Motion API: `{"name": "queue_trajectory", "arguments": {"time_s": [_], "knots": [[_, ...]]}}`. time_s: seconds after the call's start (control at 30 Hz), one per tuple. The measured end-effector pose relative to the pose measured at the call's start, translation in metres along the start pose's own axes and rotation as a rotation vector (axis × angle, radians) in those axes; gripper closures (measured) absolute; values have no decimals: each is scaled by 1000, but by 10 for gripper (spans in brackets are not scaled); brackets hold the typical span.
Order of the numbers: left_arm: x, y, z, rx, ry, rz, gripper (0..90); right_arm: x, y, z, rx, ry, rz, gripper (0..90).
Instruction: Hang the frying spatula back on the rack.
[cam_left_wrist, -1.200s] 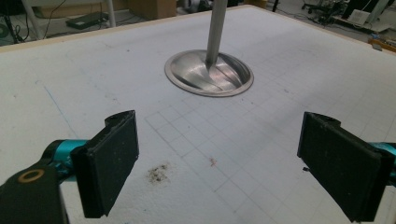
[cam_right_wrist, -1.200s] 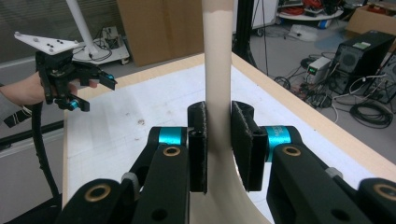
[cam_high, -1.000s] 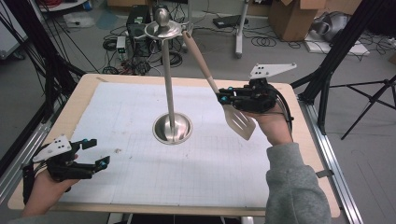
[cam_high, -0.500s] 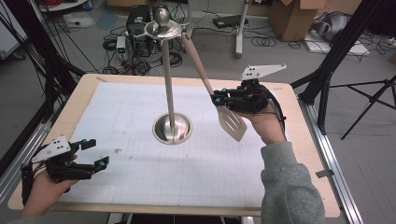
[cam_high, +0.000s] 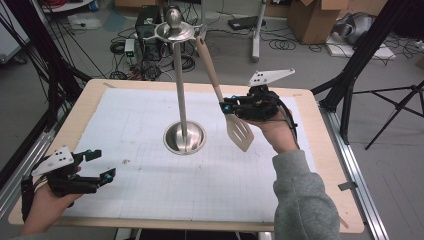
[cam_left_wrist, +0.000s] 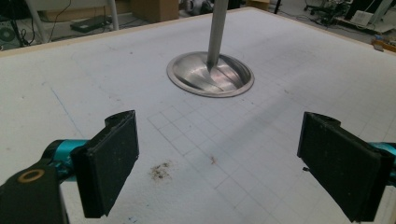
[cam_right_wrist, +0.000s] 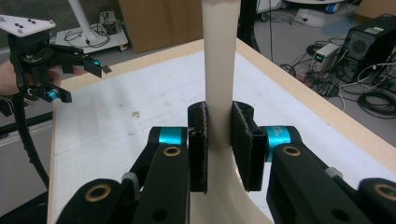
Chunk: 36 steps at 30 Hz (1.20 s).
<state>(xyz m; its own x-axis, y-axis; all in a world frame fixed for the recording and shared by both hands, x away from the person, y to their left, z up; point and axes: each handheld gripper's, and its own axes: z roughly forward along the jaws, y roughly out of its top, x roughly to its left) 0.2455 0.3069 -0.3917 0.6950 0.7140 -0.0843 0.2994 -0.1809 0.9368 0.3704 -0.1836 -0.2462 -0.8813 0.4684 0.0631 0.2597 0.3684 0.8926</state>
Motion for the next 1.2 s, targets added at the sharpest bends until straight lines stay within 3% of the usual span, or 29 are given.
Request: {"name": "queue_trajectory", "arguments": {"time_s": [0.87, 1.2], "knots": [[0, -4, -9, -3, 21, -8, 131, 0, 5, 41, 3, 13, -7, 771], [0, -6, -10, -2, 26, -11, 131, -2, 6, 49, -4, 6, -13, 771]]}}
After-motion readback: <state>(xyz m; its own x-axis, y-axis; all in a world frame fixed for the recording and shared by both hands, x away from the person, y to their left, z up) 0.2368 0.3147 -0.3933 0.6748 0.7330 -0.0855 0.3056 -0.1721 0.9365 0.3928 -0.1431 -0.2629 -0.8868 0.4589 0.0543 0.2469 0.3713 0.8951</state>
